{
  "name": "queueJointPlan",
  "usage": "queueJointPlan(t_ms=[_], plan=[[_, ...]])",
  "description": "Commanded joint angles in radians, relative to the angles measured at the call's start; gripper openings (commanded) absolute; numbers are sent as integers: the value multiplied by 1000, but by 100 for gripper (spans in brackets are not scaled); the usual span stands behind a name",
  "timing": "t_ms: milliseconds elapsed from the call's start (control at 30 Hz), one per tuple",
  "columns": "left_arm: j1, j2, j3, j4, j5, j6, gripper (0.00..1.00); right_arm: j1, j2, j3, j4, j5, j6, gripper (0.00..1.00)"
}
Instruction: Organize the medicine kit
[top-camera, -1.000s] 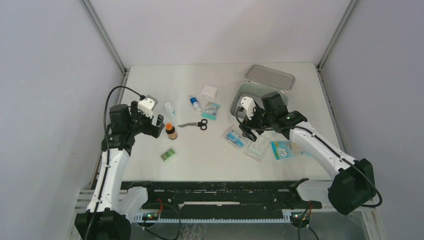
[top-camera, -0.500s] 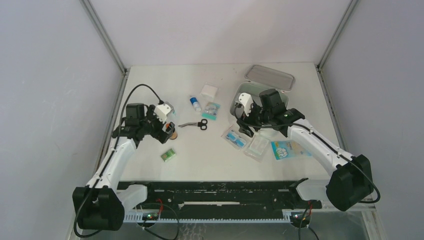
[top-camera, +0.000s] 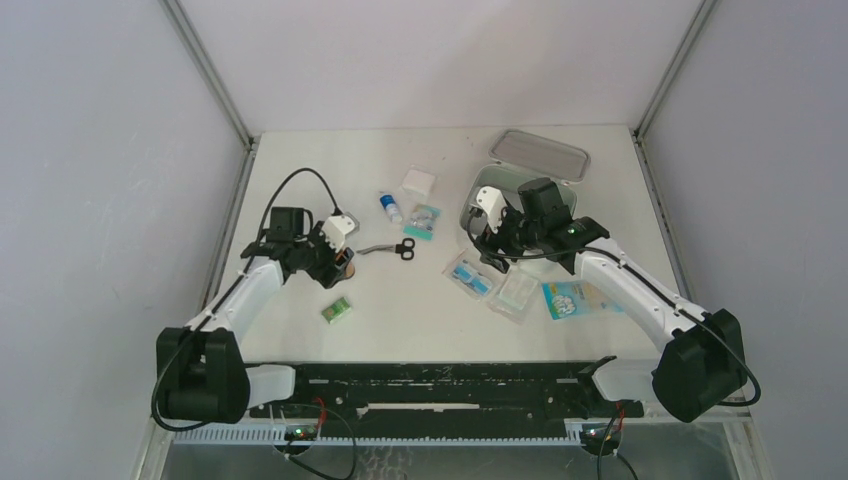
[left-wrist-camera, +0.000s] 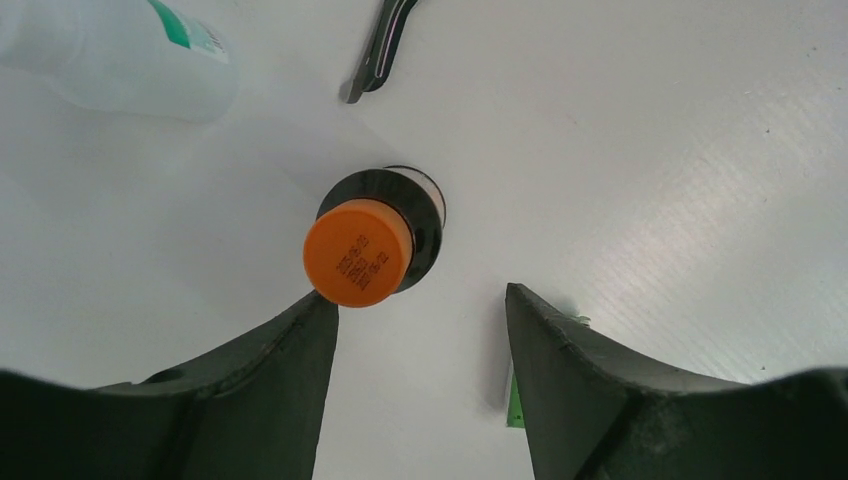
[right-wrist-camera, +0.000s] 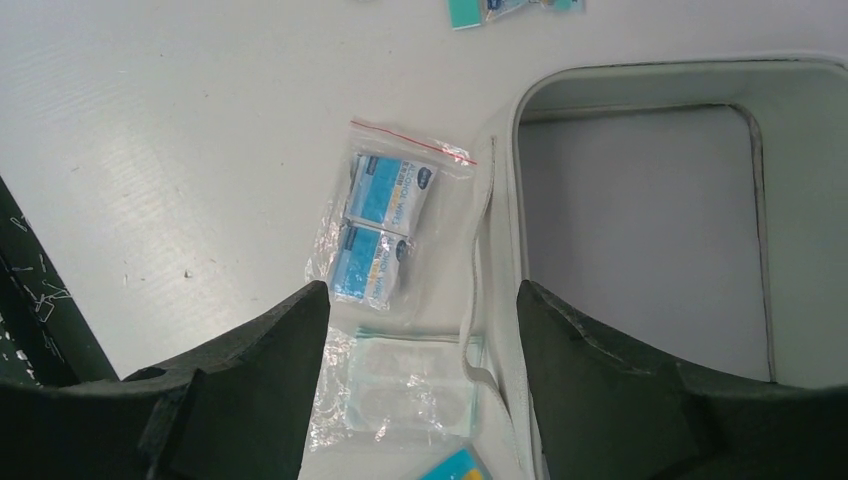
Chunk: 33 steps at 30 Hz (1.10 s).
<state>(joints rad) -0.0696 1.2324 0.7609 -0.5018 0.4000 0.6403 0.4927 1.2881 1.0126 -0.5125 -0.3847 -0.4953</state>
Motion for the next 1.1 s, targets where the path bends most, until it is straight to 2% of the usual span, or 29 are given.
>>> queueJointPlan(t_ms=[0, 333, 467, 967, 1067], plan=[[-15, 24, 49, 27, 33, 17, 66, 8, 0, 1, 20, 10, -20, 68], [-19, 19, 63, 84, 31, 2, 68, 10, 0, 0, 2, 3, -37, 68], [-20, 28, 70, 96, 34, -1, 64, 9, 0, 0, -5, 6, -40, 67], [-22, 43, 94, 100, 110, -9, 27, 10, 14, 0, 2, -48, -22, 67], [-22, 51, 114, 68, 145, 5, 16, 17, 16, 8, 4, -60, -21, 67]])
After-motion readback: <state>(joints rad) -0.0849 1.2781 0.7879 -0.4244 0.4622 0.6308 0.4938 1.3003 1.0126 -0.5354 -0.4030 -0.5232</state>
